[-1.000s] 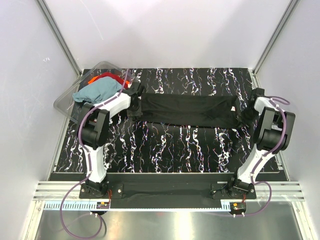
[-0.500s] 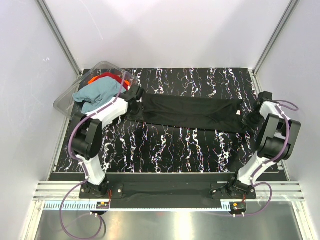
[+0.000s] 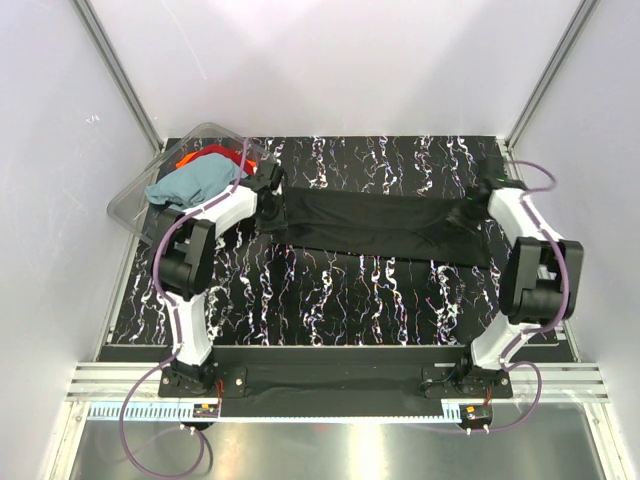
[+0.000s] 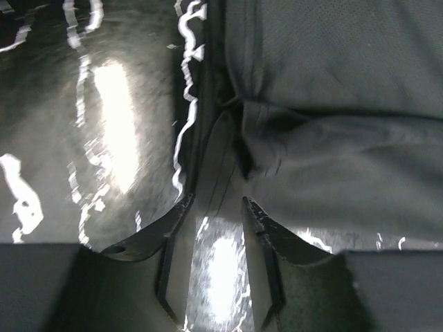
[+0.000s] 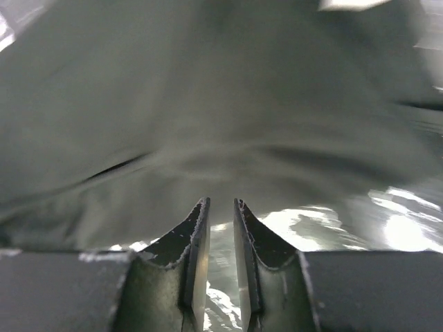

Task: Fold and stack the t-shirts
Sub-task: Fold the tshirt

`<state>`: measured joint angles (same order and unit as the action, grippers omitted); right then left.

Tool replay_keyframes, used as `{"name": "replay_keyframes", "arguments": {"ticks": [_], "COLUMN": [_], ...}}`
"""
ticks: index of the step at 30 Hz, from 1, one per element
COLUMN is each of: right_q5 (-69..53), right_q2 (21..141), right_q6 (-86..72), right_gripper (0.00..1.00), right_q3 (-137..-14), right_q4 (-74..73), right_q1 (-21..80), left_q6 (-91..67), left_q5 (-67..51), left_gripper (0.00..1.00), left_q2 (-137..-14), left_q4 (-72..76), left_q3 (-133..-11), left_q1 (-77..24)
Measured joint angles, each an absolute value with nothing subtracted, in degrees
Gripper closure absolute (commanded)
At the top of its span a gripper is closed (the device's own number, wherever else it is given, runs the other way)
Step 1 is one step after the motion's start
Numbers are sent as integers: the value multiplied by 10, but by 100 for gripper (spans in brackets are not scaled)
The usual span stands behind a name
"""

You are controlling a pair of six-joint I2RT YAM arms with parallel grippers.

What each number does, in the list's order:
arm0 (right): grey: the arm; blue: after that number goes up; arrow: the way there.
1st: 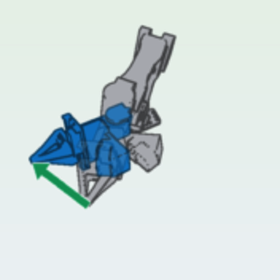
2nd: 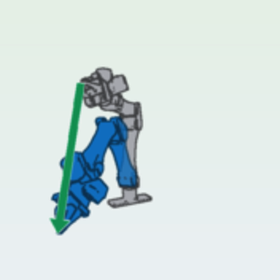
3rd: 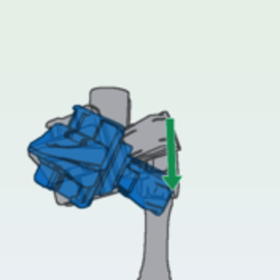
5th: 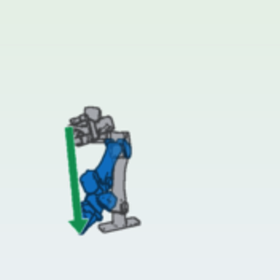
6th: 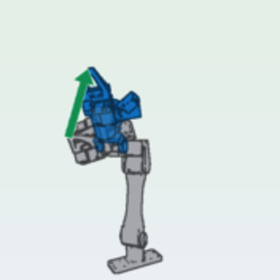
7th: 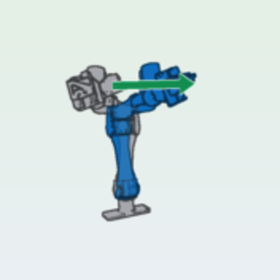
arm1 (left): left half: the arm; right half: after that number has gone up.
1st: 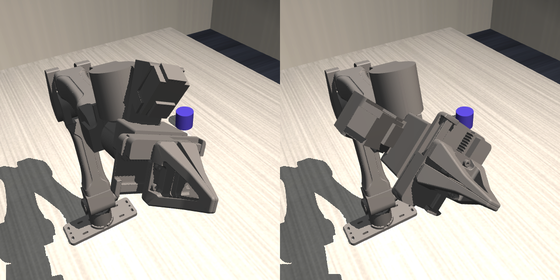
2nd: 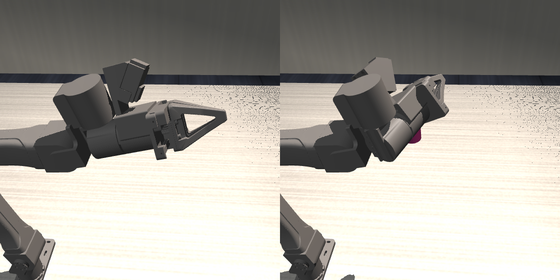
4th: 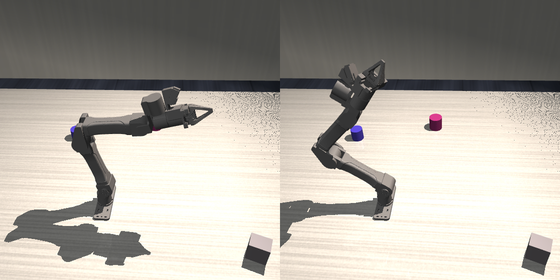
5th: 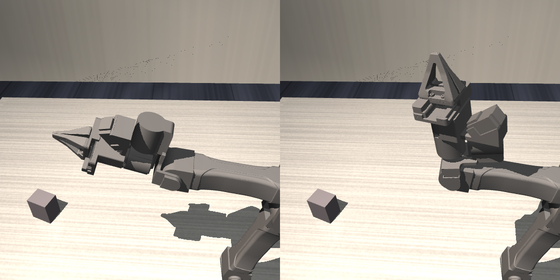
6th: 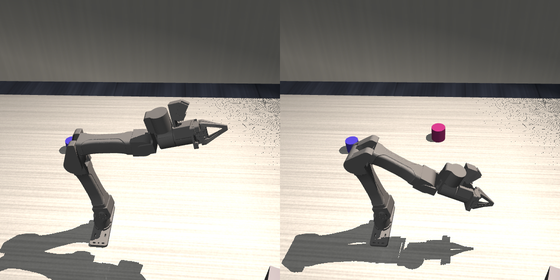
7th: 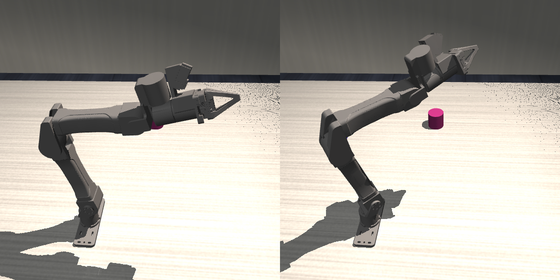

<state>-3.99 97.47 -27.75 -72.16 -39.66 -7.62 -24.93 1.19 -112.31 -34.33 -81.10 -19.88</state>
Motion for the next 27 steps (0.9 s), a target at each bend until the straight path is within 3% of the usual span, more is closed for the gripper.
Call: {"name": "replay_keyframes", "arguments": {"ticks": [5,10,11,15,19,27], "right_q5": [-66,-50,-43,-18,7,15], "right_q2": [1004,1025,1030,1040,1041,1063], "right_q6": [-265,-264,-266,-279,-301,-323], "right_gripper": [73,73,72,68,66,64], "right_q3": [-768,-788,-795,-804,-803,-787], "right_q4": [-383,-392,-394,-398,-402,-398], "right_q1": [-2,0,-1,-2,-2,-28], "left_q6": [-243,-243,-246,-264,-280,-328], "left_q5": [1,3,4,15,18,-6], "left_gripper": [99,100,94,56,50,48], "left_q2": [-1145,-1137,-1131,-1097,-1060,-1060], "left_q4": [-342,-339,-338,-349,-348,-317], "left_q3": [-819,-815,-810,-788,-787,-813], "left_q1": [-200,-200,-200,-200,-200,-200]}}
